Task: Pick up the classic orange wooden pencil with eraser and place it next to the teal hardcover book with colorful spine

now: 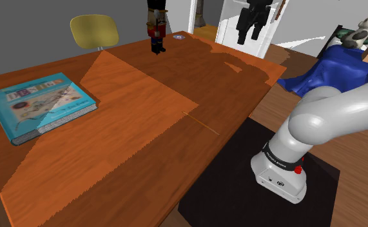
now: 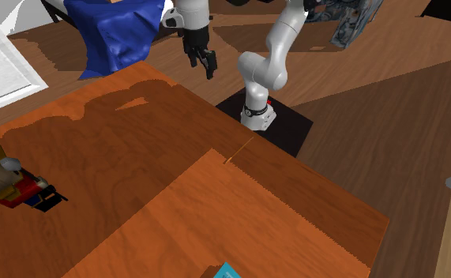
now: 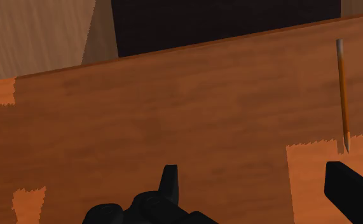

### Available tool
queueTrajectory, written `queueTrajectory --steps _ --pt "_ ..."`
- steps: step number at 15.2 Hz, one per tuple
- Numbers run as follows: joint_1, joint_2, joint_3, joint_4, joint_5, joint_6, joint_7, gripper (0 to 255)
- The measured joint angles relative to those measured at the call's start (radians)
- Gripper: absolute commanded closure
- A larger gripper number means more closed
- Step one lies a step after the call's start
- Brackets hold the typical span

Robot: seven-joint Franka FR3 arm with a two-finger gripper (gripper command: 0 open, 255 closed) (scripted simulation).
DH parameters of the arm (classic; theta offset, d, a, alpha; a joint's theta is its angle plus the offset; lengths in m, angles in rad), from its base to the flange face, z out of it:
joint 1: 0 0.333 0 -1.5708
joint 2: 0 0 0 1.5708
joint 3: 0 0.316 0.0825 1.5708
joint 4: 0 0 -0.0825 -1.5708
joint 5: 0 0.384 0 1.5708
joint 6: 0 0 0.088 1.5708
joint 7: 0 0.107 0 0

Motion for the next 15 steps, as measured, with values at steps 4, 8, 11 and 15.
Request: queueTrajectory --steps 4,8,11,15 --pt "0.016 -0.032 0.048 -0.07 0.016 0.04 0.042 0" --pt "0.049 -0.056 0.132 -0.169 0.044 0.116 0.111 0" --pt "0.074 -0.075 0.192 -0.235 0.064 0.165 0.159 0" --pt "0.118 -0.067 0.292 -0.319 0.105 0.254 0.241 0"
